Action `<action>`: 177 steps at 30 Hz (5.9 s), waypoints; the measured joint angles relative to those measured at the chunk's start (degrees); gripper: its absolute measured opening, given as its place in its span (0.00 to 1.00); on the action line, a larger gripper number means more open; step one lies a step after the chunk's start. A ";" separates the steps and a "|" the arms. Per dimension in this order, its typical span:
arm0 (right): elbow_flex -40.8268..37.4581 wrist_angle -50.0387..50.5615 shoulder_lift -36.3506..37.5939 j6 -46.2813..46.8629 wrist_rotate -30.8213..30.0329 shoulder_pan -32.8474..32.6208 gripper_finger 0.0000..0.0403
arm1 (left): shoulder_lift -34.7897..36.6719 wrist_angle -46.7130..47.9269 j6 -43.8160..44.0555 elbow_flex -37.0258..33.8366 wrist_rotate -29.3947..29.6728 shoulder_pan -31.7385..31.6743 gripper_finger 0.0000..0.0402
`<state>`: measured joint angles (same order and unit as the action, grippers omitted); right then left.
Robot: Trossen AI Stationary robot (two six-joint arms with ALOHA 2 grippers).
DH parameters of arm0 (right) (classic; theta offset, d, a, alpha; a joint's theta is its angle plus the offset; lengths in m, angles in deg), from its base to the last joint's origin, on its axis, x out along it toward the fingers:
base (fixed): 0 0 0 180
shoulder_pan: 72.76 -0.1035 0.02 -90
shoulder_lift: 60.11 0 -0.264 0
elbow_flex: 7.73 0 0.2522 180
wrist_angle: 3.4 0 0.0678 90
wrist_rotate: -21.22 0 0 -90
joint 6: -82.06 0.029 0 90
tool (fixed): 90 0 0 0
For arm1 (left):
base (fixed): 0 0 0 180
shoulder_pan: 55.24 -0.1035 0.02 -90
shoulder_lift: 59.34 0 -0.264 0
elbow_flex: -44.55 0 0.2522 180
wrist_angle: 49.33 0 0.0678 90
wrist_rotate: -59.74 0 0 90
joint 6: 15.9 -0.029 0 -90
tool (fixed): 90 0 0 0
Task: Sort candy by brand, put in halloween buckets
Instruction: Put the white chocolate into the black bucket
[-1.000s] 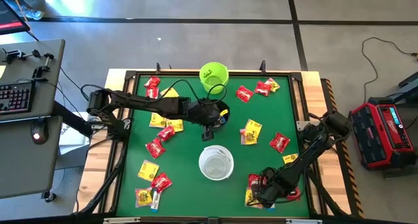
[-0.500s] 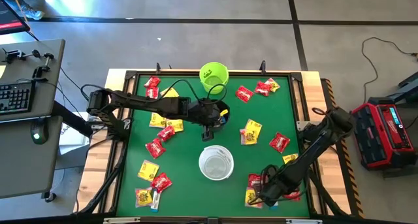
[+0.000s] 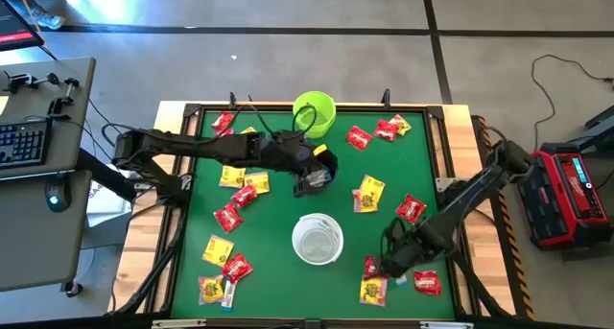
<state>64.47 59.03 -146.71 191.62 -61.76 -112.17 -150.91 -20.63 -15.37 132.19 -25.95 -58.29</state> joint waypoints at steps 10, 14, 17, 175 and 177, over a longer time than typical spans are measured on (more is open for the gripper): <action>0.00 0.24 3.13 -27.41 -7.56 15.01 0.20 | 0.37 -4.21 0.73 0.00 1.26 0.85 0.00; 0.00 -0.88 3.18 -38.20 -8.09 21.44 0.19 | 0.54 -5.30 0.90 0.00 1.40 1.22 0.00; 0.00 -1.68 3.18 -45.09 -8.06 25.76 0.19 | 0.64 -5.90 0.92 0.00 2.60 1.71 0.00; 29.76 -29.44 -16.75 -96.04 -30.88 36.41 0.00 | 39.08 15.34 11.19 -27.67 -1.14 19.29 0.00; 26.94 -29.48 -13.14 -95.47 -30.99 36.42 0.00 | 38.91 15.77 12.52 -27.05 -1.11 20.23 0.00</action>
<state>91.41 29.55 -159.85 96.15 -92.74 -75.74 -112.00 -4.86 -2.85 105.14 -27.06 -38.06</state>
